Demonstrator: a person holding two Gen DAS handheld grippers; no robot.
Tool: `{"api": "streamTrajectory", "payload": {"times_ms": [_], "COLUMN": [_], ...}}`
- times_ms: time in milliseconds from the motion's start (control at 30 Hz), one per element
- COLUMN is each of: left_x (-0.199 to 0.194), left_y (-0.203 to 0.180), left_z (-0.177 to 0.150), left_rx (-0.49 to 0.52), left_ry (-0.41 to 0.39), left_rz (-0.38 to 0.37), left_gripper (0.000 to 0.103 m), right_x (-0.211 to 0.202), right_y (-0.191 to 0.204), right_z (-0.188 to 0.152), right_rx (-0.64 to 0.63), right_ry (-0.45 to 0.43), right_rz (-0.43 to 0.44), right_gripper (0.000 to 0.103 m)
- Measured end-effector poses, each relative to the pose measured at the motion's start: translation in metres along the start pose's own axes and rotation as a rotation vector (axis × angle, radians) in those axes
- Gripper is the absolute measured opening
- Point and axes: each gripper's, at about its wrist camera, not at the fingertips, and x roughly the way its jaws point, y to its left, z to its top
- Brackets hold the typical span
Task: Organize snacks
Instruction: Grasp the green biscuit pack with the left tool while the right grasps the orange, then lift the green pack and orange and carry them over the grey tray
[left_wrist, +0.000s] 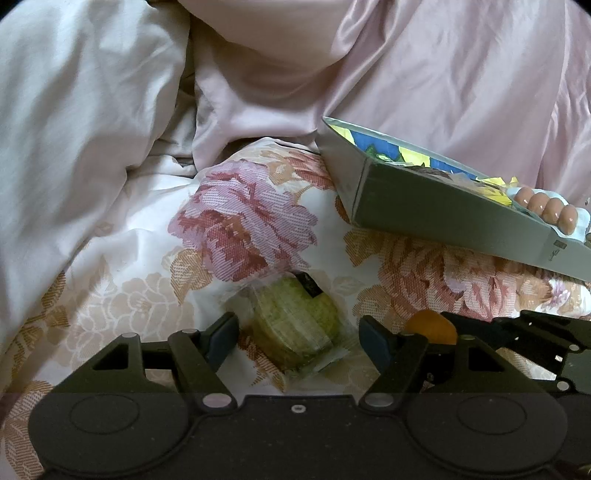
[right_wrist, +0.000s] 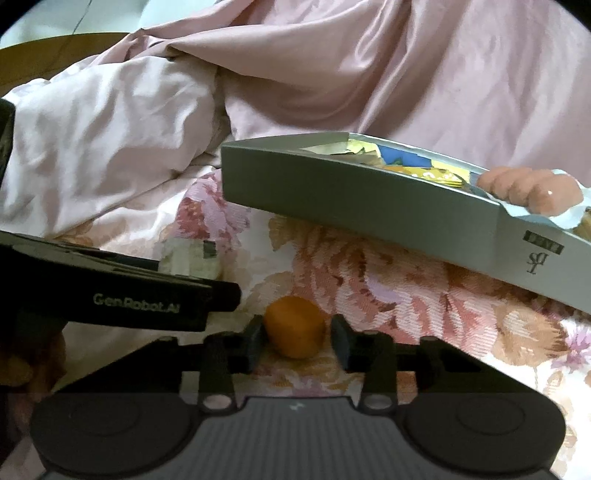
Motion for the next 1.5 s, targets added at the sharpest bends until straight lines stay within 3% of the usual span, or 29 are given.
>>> {"api": "streamTrajectory", "payload": {"times_ms": [367,800,967,1167,1333,1500], "left_x": [-0.001,-0.005,-0.017,-0.046,-0.077,-0.091], "left_y": [0.0,0.001,0.004,0.0,-0.005,-0.019], "left_z": [-0.001,-0.004,-0.006,-0.001,0.012,0.039], "left_rx": [0.002,-0.01,-0.039,-0.061,-0.019,0.029], "left_ry": [-0.003,-0.035,-0.083,-0.173,-0.267,-0.277], "left_rz": [0.0,-0.034,-0.037,0.019,0.039,0.017], "left_gripper": [0.074,0.066,0.066,0.066,0.066,0.066], "right_x": [0.0,-0.004,-0.02,-0.043,-0.068,-0.085], "right_y": [0.006,0.021,0.024,0.027,0.026,0.009], "right_z": [-0.001,-0.005,-0.005,-0.001,0.015,0.036], "right_rx": [-0.023,-0.104,-0.116,-0.123,-0.122,-0.063], "right_ry": [-0.003,-0.036,-0.116,-0.158,-0.242,-0.314], "right_rz": [-0.02,-0.079,-0.117,-0.14,-0.159,-0.209], "right_gripper": [0.037,0.037,0.037,0.037,0.037,0.037]}}
